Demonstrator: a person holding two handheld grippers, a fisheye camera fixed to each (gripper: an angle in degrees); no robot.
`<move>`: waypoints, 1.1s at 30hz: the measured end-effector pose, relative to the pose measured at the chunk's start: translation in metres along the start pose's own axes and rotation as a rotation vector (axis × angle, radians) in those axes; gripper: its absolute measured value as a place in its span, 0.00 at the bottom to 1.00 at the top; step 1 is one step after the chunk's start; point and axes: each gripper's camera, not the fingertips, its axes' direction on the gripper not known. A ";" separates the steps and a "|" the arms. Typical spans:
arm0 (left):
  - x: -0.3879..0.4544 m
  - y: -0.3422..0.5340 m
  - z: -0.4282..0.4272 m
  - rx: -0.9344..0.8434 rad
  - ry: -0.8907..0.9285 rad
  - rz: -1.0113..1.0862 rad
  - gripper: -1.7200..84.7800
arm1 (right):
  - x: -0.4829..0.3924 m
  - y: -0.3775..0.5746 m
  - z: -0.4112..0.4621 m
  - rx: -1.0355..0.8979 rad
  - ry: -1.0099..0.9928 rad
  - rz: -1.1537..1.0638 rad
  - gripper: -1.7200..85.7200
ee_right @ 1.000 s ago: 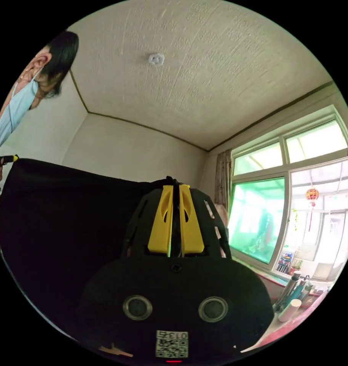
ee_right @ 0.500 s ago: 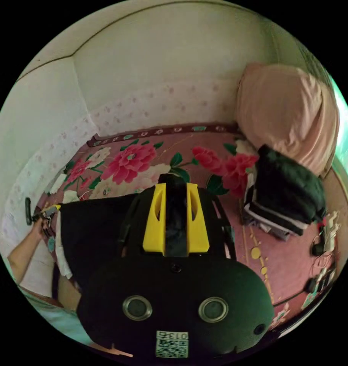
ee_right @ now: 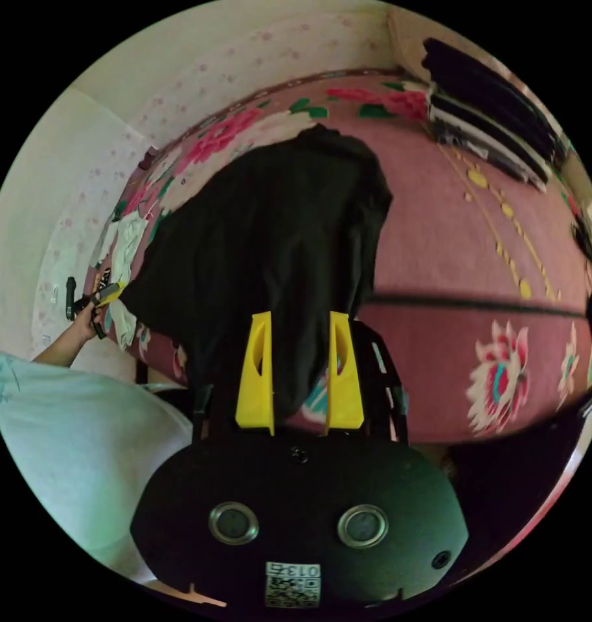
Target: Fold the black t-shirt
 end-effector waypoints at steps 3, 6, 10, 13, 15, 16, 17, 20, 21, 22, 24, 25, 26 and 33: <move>0.018 -0.014 0.005 -0.027 -0.049 0.073 0.26 | -0.008 0.038 0.029 -0.110 -0.004 0.048 0.17; 0.036 -0.039 0.015 -0.076 -0.089 0.124 0.27 | -0.016 0.051 0.055 -0.174 0.011 0.063 0.17; 0.055 -0.069 0.033 -0.156 -0.124 0.158 0.30 | -0.012 0.041 0.088 -0.222 0.048 0.109 0.18; 0.066 -0.085 0.040 -0.192 -0.193 0.187 0.27 | -0.003 0.030 0.107 -0.237 0.049 0.169 0.17; 0.070 -0.094 0.039 -0.196 -0.215 0.191 0.20 | -0.003 0.023 0.116 -0.270 0.131 0.186 0.15; 0.074 -0.100 0.039 -0.202 -0.237 0.222 0.13 | -0.005 0.018 0.121 -0.300 0.194 0.182 0.13; 0.079 -0.105 0.041 -0.219 -0.193 0.283 0.08 | -0.008 0.014 0.127 -0.326 0.227 0.164 0.11; 0.082 -0.117 0.044 -0.259 -0.147 0.326 0.04 | -0.011 0.008 0.132 -0.322 0.216 0.091 0.05; 0.081 -0.119 0.042 -0.252 -0.122 0.333 0.04 | -0.009 0.007 0.131 -0.312 0.182 0.093 0.04; 0.078 -0.122 0.036 -0.231 -0.057 0.340 0.04 | -0.007 0.005 0.128 -0.290 0.114 0.088 0.04; 0.068 -0.127 0.025 -0.188 0.043 0.329 0.04 | -0.004 0.003 0.115 -0.212 0.056 0.056 0.03; 0.058 -0.130 0.016 -0.158 0.118 0.303 0.04 | 0.000 0.003 0.103 -0.166 0.028 0.042 0.03; 0.046 -0.133 0.007 -0.118 0.188 0.274 0.03 | 0.007 0.004 0.088 -0.104 -0.009 0.037 0.03; -0.019 -0.157 -0.016 0.044 0.564 0.111 0.03 | 0.074 0.000 0.014 0.242 -0.207 0.118 0.02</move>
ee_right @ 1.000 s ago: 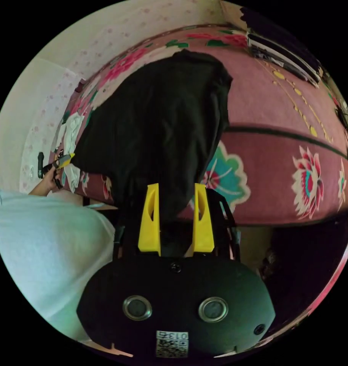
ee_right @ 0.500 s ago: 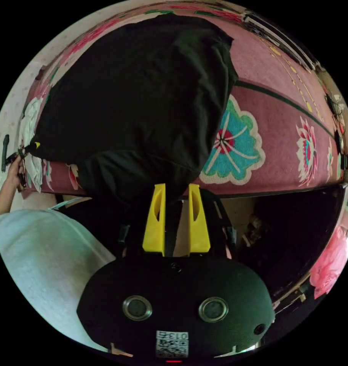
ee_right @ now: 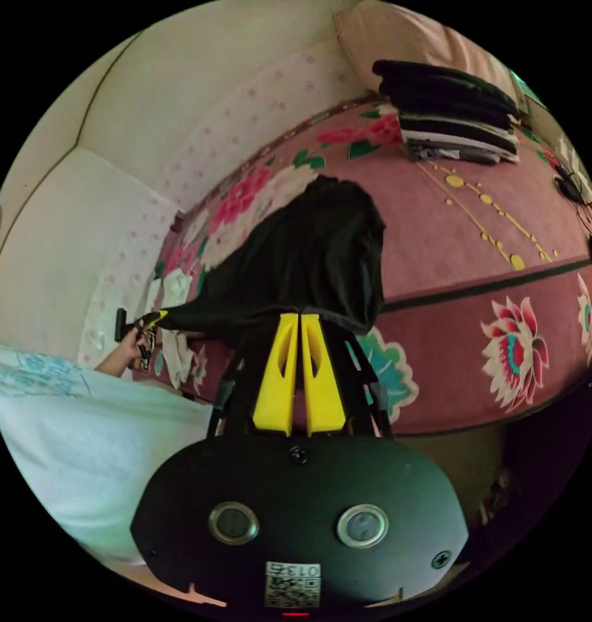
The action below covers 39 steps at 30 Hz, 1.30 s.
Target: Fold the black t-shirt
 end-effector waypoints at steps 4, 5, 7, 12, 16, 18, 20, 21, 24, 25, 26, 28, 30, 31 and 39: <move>0.011 -0.067 -0.013 0.155 0.218 0.030 0.03 | 0.001 -0.081 -0.017 0.121 -0.041 -0.123 0.02; 0.026 -0.093 -0.021 0.199 0.248 0.079 0.03 | -0.010 -0.115 -0.022 0.151 -0.025 -0.182 0.02; 0.056 -0.127 -0.042 0.278 0.262 0.169 0.03 | -0.029 -0.164 -0.040 0.224 -0.044 -0.242 0.02; 0.142 -0.159 -0.124 0.545 0.299 0.462 0.03 | -0.090 -0.234 -0.133 0.544 -0.153 -0.385 0.02; 0.155 -0.131 -0.164 0.658 0.372 0.564 0.03 | -0.104 -0.212 -0.194 0.714 -0.182 -0.465 0.02; 0.147 -0.113 -0.166 0.647 0.379 0.578 0.03 | -0.096 -0.193 -0.202 0.713 -0.175 -0.470 0.02; 0.132 -0.085 -0.157 0.594 0.393 0.578 0.03 | -0.080 -0.160 -0.200 0.668 -0.178 -0.475 0.02; 0.127 -0.078 -0.153 0.577 0.392 0.570 0.03 | -0.077 -0.151 -0.198 0.649 -0.164 -0.479 0.02; 0.103 -0.038 -0.128 0.478 0.363 0.527 0.03 | -0.059 -0.103 -0.181 0.542 -0.085 -0.492 0.02; 0.092 -0.022 -0.116 0.436 0.341 0.496 0.03 | -0.050 -0.084 -0.170 0.482 -0.067 -0.475 0.02; 0.079 -0.006 -0.101 0.391 0.334 0.463 0.03 | -0.038 -0.064 -0.159 0.431 -0.049 -0.431 0.02; 0.058 0.018 -0.076 0.330 0.333 0.396 0.03 | -0.013 -0.034 -0.140 0.369 -0.079 -0.335 0.02; 0.034 0.040 -0.045 0.248 0.323 0.301 0.03 | 0.016 -0.005 -0.117 0.299 -0.074 -0.211 0.02; 0.020 0.054 -0.023 0.180 0.299 0.260 0.03 | 0.035 0.014 -0.099 0.244 -0.069 -0.125 0.02; -0.054 0.112 0.099 -0.190 0.146 -0.035 0.04 | 0.118 0.098 0.013 -0.141 0.068 0.221 0.02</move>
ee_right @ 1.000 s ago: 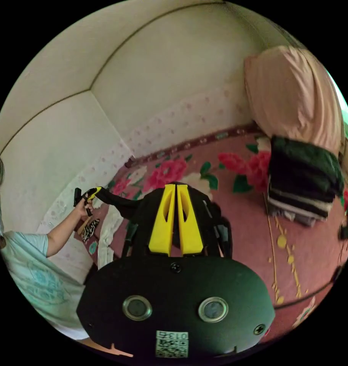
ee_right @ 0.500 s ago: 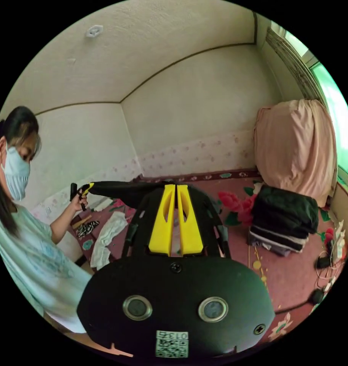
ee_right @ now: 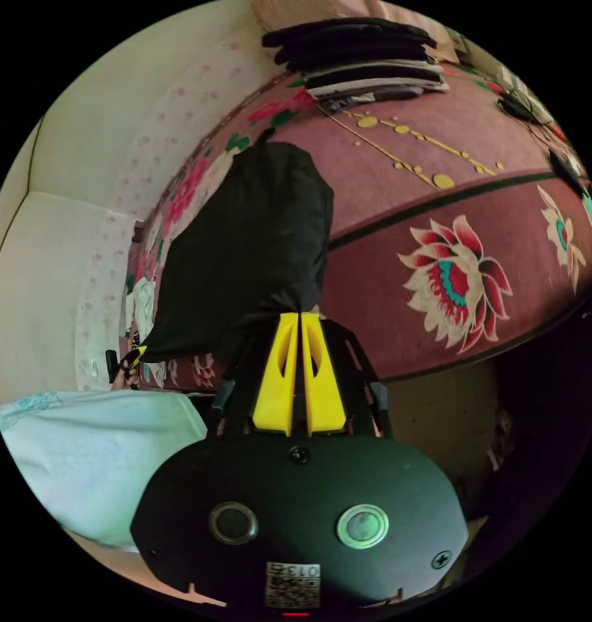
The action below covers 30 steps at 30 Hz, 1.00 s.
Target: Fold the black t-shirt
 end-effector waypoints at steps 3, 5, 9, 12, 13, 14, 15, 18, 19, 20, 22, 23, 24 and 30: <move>-0.013 0.002 0.021 -0.053 -0.053 -0.044 0.04 | 0.008 0.009 0.021 -0.041 0.027 0.034 0.03; -0.024 0.003 0.036 -0.089 -0.075 -0.098 0.04 | 0.008 0.012 0.041 -0.107 0.107 0.025 0.03; -0.028 0.001 0.047 -0.075 -0.069 -0.143 0.06 | 0.006 0.018 0.055 -0.098 0.135 0.041 0.04; -0.026 0.001 0.051 -0.076 -0.127 -0.145 0.10 | -0.001 0.025 0.057 -0.071 0.191 -0.004 0.08; -0.025 0.000 0.051 -0.073 -0.151 -0.140 0.11 | -0.005 0.030 0.057 -0.066 0.212 -0.031 0.10; -0.023 -0.001 0.051 -0.064 -0.168 -0.137 0.13 | -0.006 0.034 0.057 -0.080 0.236 -0.039 0.12; -0.023 -0.001 0.051 -0.059 -0.176 -0.138 0.14 | -0.006 0.037 0.057 -0.092 0.251 -0.044 0.12; -0.021 -0.005 0.057 -0.061 -0.192 -0.141 0.18 | -0.002 0.052 0.066 -0.146 0.274 -0.048 0.13; -0.019 -0.008 0.062 -0.086 -0.201 -0.130 0.19 | 0.001 0.056 0.074 -0.173 0.253 -0.039 0.13; -0.015 -0.011 0.067 -0.097 -0.230 -0.112 0.20 | 0.002 0.058 0.082 -0.201 0.247 -0.033 0.14; -0.009 -0.017 0.073 -0.127 -0.268 -0.093 0.21 | 0.001 0.057 0.095 -0.235 0.254 -0.046 0.14; -0.005 -0.021 0.077 -0.144 -0.283 -0.082 0.21 | -0.001 0.055 0.103 -0.246 0.273 -0.058 0.14; -0.003 -0.022 0.078 -0.151 -0.289 -0.076 0.21 | -0.002 0.054 0.106 -0.251 0.275 -0.063 0.14; 0.016 -0.039 0.099 -0.235 -0.459 -0.038 0.19 | 0.005 0.045 0.119 -0.271 0.299 -0.022 0.10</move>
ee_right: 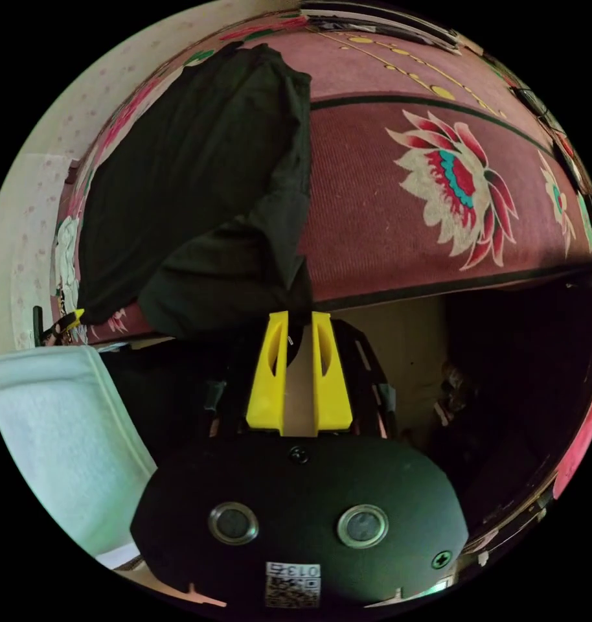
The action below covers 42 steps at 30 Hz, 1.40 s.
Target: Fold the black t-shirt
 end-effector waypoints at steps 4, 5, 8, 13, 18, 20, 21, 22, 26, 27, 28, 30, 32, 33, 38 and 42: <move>0.012 -0.010 0.001 -0.022 -0.039 0.011 0.19 | -0.006 -0.002 0.002 0.000 0.030 0.011 0.11; 0.012 -0.010 0.000 -0.013 -0.017 -0.003 0.19 | -0.010 0.000 -0.001 0.022 0.054 0.006 0.12; 0.011 -0.013 -0.004 0.030 0.036 -0.035 0.20 | -0.008 0.004 -0.006 0.099 0.053 0.025 0.13; 0.026 -0.026 -0.001 -0.012 -0.102 -0.027 0.17 | -0.014 -0.007 0.012 0.058 0.096 0.034 0.09; 0.032 -0.040 -0.001 -0.116 -0.010 0.014 0.05 | -0.025 -0.016 0.021 -0.027 0.132 -0.012 0.04; 0.026 -0.040 -0.011 -0.095 0.064 0.006 0.04 | -0.014 -0.008 0.016 -0.029 0.108 -0.007 0.03; 0.023 -0.039 -0.014 -0.090 0.076 0.002 0.04 | -0.009 -0.005 0.013 -0.028 0.089 -0.004 0.03; 0.018 -0.036 -0.021 -0.075 0.102 -0.001 0.03 | 0.002 0.001 0.008 -0.028 0.033 0.008 0.03; 0.003 -0.026 -0.044 -0.040 0.159 -0.023 0.03 | 0.033 0.024 -0.012 -0.028 -0.114 -0.014 0.02; 0.001 -0.025 -0.046 -0.037 0.165 -0.026 0.03 | 0.035 0.026 -0.014 -0.036 -0.141 -0.028 0.02; -0.003 -0.025 -0.051 -0.023 0.189 -0.035 0.03 | 0.039 0.027 -0.018 -0.049 -0.207 -0.053 0.02; -0.010 -0.025 -0.057 0.002 0.248 -0.065 0.03 | 0.043 0.026 -0.028 -0.032 -0.261 -0.096 0.02; -0.014 -0.032 -0.066 0.020 0.288 -0.081 0.03 | 0.050 0.015 -0.043 -0.005 -0.406 -0.130 0.02; -0.015 -0.035 -0.068 0.018 0.292 -0.079 0.03 | 0.053 0.011 -0.048 0.007 -0.450 -0.136 0.02; -0.014 -0.084 -0.084 -0.072 0.347 -0.038 0.04 | 0.058 -0.057 -0.080 0.117 -0.765 -0.217 0.03; -0.008 -0.131 -0.094 -0.150 0.372 -0.026 0.04 | 0.050 -0.126 -0.087 0.200 -0.865 -0.169 0.04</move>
